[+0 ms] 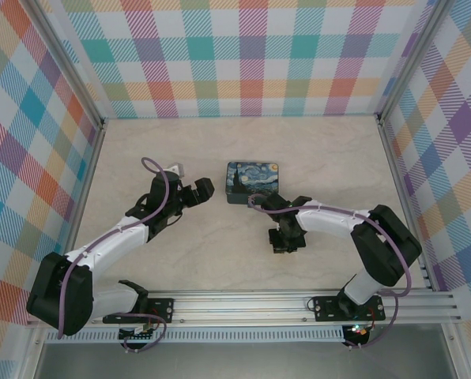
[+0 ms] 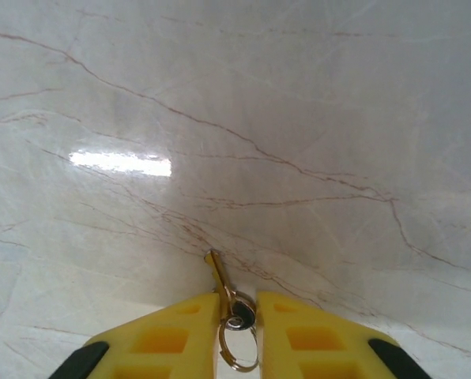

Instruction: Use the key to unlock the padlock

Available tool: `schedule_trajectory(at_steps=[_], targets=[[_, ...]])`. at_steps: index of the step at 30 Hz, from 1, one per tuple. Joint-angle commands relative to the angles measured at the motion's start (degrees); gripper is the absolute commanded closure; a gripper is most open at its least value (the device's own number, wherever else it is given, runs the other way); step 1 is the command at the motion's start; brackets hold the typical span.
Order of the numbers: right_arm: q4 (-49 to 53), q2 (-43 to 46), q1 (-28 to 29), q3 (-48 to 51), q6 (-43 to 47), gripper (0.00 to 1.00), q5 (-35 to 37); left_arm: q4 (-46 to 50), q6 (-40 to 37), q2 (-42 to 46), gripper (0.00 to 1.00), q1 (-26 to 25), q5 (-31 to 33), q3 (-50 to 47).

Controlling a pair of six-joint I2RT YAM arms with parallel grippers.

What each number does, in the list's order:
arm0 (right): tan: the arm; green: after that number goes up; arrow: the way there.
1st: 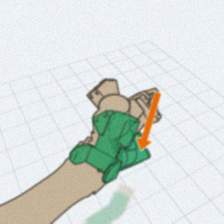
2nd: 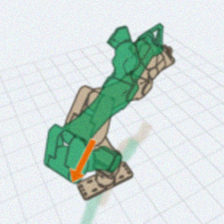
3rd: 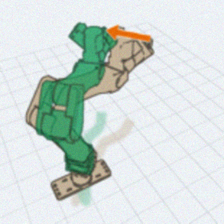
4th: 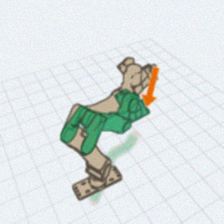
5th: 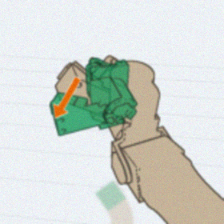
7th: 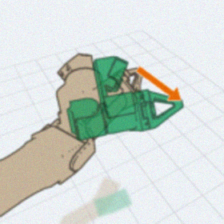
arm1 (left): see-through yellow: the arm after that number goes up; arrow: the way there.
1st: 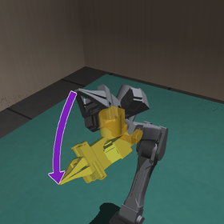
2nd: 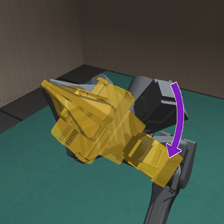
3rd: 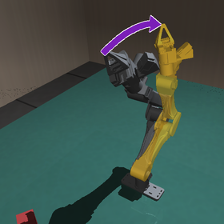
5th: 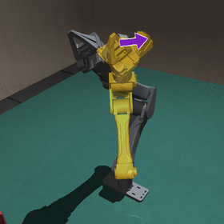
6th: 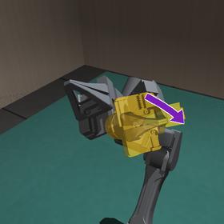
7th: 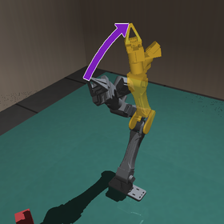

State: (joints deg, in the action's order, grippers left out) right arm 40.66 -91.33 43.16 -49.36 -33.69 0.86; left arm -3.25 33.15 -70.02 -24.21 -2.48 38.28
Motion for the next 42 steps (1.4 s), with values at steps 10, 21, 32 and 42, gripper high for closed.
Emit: schedule_trajectory(at_steps=[10, 21, 32, 42], targets=[[-1.8, 1.4, 0.4, 2.2, -0.8, 1.0, -1.4, 0.5, -1.4, 2.4, 0.0, 0.8, -1.9, 1.6], [-13.8, 12.1, 0.2, 5.9, -4.4, 1.0, -3.4, 0.5, 2.9, 5.7, 0.0, 0.8, -7.7, 3.3], [-15.7, 16.9, -0.2, 0.0, 0.5, 1.0, -0.2, -6.1, 29.0, 4.2, 0.05, -0.1, -14.6, 2.4], [-26.0, 13.3, -0.3, -9.1, 7.3, 1.0, 0.5, -12.9, 57.3, -1.6, 0.16, -2.6, -16.1, 2.6]])
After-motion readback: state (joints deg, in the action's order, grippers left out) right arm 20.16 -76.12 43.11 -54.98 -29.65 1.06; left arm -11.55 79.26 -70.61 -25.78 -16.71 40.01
